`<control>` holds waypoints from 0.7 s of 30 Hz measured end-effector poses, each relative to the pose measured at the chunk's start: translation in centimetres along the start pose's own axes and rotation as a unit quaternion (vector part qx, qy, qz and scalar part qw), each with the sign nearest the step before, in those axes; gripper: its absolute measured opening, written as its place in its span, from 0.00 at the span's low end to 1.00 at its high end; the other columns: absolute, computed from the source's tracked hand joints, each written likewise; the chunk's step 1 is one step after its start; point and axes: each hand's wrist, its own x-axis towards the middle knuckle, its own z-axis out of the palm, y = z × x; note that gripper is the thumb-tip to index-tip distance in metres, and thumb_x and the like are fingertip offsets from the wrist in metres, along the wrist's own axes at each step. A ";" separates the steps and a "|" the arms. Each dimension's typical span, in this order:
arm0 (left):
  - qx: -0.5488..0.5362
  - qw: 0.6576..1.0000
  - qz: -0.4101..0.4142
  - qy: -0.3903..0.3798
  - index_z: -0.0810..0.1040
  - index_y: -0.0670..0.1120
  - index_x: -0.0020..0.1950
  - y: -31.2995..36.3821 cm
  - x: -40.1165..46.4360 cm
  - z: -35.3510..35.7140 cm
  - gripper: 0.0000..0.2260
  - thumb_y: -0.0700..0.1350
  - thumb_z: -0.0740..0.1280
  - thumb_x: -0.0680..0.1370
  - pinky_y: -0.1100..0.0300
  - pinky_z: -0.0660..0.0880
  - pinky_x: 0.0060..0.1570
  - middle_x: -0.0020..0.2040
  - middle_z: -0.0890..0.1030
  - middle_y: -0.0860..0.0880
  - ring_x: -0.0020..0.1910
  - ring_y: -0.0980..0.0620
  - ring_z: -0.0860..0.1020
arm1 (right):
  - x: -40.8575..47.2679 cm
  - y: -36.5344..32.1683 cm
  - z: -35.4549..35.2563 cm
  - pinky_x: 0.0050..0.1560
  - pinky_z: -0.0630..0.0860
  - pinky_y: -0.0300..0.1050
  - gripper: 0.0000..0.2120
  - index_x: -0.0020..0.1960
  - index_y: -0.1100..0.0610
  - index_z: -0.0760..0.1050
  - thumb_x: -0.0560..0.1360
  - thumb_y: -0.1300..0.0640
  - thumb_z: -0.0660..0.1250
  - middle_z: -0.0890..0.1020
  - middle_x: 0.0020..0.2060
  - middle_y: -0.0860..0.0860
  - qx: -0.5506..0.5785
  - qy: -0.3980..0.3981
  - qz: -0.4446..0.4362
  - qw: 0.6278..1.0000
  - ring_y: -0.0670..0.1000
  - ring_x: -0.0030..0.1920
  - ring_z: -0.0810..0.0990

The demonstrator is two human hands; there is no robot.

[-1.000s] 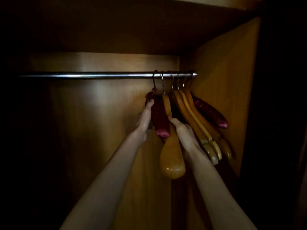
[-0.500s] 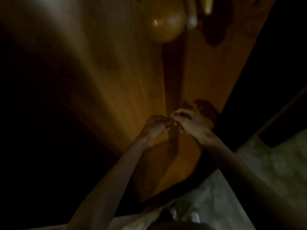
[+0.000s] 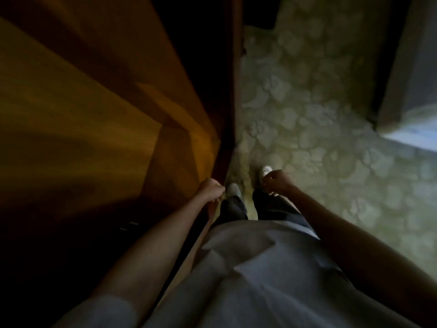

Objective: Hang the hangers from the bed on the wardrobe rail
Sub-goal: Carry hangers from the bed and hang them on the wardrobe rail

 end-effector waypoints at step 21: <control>0.470 0.848 0.187 -0.161 0.83 0.43 0.47 25.1 -1.9 29.3 0.07 0.40 0.66 0.81 0.65 0.71 0.26 0.35 0.82 0.48 0.29 0.54 0.76 | -13.6 38.2 6.0 0.41 0.79 0.47 0.11 0.50 0.67 0.82 0.79 0.60 0.66 0.83 0.35 0.55 0.592 0.178 0.310 0.722 0.53 0.33 0.81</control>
